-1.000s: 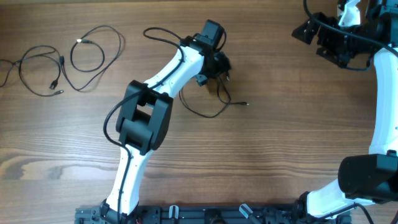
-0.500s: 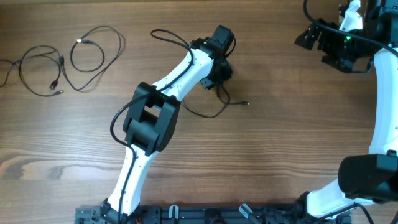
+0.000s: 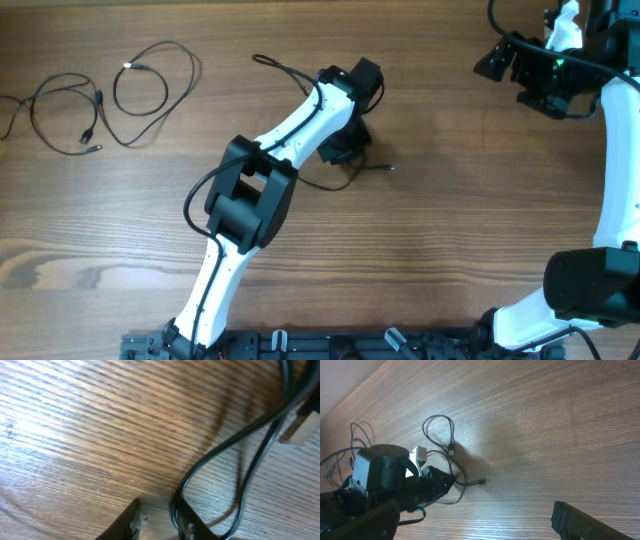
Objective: Untangle cables
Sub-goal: 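Drag the last cable leftward with the left gripper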
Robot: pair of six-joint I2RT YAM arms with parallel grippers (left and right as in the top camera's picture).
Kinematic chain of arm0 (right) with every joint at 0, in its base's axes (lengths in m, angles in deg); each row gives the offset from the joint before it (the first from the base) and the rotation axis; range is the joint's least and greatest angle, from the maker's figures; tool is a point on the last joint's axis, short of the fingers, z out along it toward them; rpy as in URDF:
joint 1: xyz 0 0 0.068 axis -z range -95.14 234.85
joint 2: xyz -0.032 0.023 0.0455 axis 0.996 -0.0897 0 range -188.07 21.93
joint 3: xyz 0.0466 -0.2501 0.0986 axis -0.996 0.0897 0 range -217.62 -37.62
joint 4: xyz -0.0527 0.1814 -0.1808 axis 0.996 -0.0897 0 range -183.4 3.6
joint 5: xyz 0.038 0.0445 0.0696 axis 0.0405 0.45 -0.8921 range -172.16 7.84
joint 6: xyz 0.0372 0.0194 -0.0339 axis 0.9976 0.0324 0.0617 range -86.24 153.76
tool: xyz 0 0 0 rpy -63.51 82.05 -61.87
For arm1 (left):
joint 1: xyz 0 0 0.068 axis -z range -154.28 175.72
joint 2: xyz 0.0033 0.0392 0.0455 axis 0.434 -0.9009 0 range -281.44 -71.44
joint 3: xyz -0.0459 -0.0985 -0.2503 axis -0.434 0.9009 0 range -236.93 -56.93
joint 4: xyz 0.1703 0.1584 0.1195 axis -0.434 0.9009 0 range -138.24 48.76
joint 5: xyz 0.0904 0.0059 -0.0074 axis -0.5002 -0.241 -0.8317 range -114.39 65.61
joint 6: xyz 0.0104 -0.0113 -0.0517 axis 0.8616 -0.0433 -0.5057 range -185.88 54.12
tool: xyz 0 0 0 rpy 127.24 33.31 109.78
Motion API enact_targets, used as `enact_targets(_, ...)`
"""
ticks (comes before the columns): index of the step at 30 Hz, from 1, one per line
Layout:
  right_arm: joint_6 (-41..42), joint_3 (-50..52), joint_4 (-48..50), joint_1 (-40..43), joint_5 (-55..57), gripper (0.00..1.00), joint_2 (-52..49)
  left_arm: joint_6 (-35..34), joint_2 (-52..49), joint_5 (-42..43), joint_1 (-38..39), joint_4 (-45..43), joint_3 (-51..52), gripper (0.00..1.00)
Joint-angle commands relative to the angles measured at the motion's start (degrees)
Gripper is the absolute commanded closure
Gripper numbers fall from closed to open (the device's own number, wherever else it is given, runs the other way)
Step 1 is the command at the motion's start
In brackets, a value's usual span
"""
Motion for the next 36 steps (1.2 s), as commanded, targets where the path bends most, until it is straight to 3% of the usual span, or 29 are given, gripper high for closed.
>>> enact_targets(1,-0.6,0.1,-0.7,0.2,0.6,0.0,1.0,-0.4,-5.6,-2.9,0.4,1.1,3.0,0.82)
enact_targets(3,-0.8,0.1,-0.7,0.2,0.7,0.0,1.0,0.0,-5.6,1.8,0.4,-0.7,2.4,0.8)
enact_targets(6,-0.7,0.1,-0.5,0.2,2.0,0.0,1.0,0.1,-5.1,-0.9,-0.1,4.3,-4.4,0.74)
enact_targets(10,-0.8,0.1,0.0,0.2,2.0,0.0,1.0,2.9,-4.8,-2.7,0.3,6.0,-14.0,0.41)
enact_targets(13,-0.8,0.1,0.0,0.2,2.4,0.0,1.0,2.9,-4.8,-5.4,0.4,4.6,-14.4,0.31)
enact_targets(21,-0.8,0.1,0.2,0.2,2.4,0.0,1.0,2.4,-5.5,-16.2,-0.3,-1.2,-14.3,0.31)
enact_targets(26,-0.7,0.1,0.7,0.2,3.5,0.0,1.0,-2.3,-5.6,-15.7,-2.9,-2.8,-14.3,0.43)
enact_targets(36,-0.7,0.1,1.4,0.2,3.7,0.0,1.0,-2.1,-10.3,-8.1,-3.0,-4.0,-14.3,0.47)
